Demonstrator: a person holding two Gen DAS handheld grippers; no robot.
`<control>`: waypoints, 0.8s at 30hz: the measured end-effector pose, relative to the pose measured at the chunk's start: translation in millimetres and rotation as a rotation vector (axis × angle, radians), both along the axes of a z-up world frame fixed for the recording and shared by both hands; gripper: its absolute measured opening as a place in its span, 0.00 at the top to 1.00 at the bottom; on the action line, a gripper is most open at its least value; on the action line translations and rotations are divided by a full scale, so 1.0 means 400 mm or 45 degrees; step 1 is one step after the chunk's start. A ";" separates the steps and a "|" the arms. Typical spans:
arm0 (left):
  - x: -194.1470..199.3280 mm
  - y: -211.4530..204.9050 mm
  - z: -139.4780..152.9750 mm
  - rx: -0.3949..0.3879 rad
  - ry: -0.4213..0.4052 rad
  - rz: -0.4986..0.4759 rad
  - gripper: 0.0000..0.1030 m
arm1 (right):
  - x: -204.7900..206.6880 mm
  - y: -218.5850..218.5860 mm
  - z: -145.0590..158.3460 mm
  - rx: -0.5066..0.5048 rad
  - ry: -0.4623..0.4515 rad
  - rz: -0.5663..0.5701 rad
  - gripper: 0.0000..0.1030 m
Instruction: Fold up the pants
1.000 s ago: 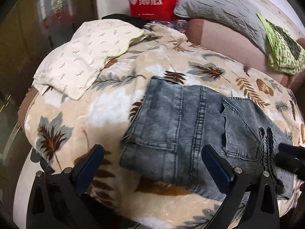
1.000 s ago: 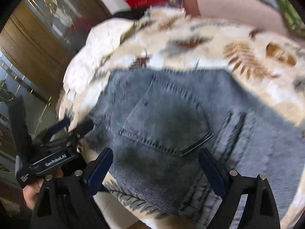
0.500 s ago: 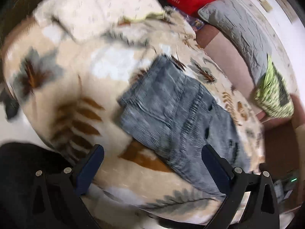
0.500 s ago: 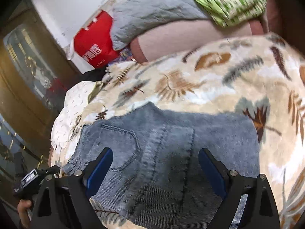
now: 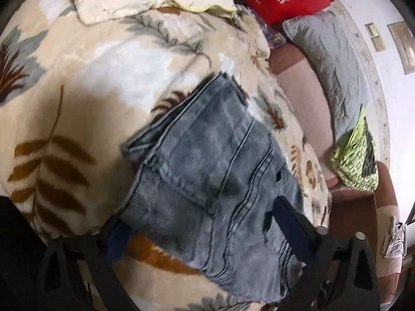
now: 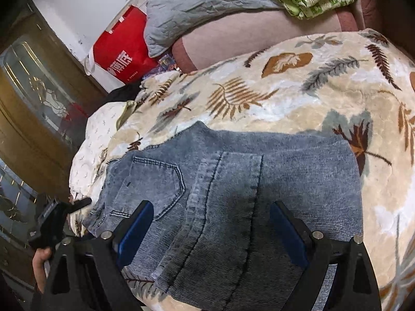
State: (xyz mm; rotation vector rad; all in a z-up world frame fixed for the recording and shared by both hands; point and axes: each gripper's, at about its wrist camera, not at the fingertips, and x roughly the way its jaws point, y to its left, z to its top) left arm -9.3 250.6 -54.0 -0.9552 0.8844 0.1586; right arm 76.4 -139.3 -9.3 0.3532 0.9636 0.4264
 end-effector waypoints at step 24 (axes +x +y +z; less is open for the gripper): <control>0.012 -0.002 0.023 0.232 -0.047 -0.032 0.89 | 0.211 0.315 -0.080 0.201 0.666 0.359 0.00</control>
